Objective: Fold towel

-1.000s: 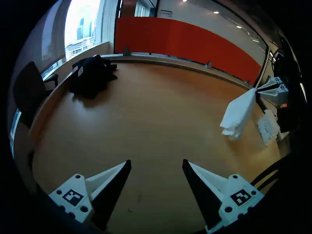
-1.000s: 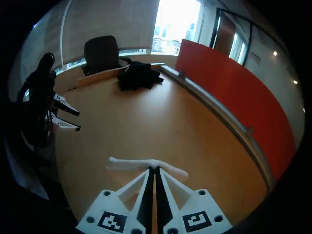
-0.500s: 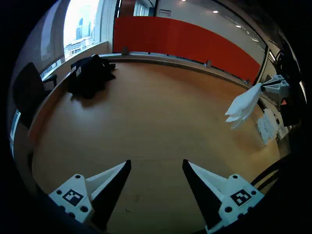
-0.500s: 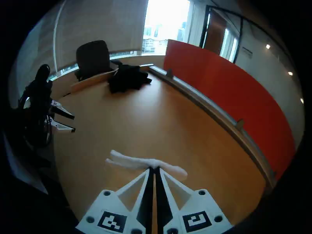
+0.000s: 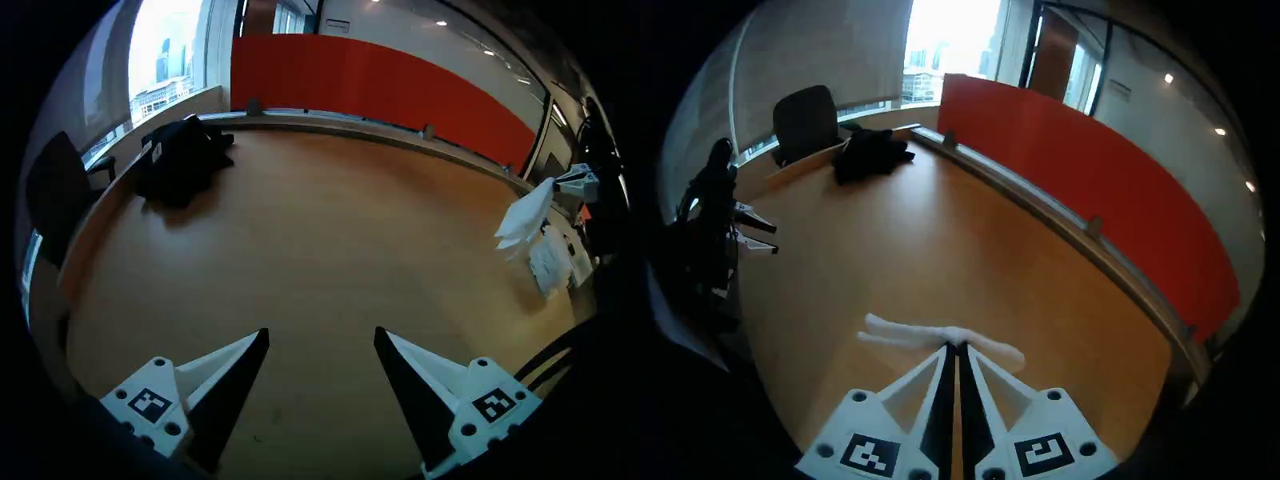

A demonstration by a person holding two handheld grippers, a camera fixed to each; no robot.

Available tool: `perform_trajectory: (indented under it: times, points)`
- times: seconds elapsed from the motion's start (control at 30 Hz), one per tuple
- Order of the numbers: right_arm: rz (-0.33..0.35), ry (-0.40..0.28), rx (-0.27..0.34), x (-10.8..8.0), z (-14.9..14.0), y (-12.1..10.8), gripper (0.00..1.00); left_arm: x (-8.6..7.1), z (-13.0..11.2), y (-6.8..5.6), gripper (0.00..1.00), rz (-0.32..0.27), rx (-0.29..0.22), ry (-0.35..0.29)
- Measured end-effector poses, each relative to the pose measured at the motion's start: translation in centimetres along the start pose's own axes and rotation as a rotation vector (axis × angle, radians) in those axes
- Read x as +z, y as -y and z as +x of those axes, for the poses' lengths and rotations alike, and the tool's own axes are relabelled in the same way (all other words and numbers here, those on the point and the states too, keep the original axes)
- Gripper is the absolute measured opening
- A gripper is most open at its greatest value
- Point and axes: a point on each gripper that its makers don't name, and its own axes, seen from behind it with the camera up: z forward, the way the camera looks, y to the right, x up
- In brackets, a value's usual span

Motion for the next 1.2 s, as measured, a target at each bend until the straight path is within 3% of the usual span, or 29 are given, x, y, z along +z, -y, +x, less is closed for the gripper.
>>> perform_trajectory:
  times: [0.7,1.2]
  points:
    - [-0.153,0.036,0.067,-6.2,-3.7,-12.7,0.03,0.6,0.5,-1.5,0.98,0.013,0.02,0.019]
    - [-0.233,0.061,0.094,-9.2,-5.7,-18.8,0.03,0.7,1.2,-2.6,0.98,0.02,0.039,0.019]
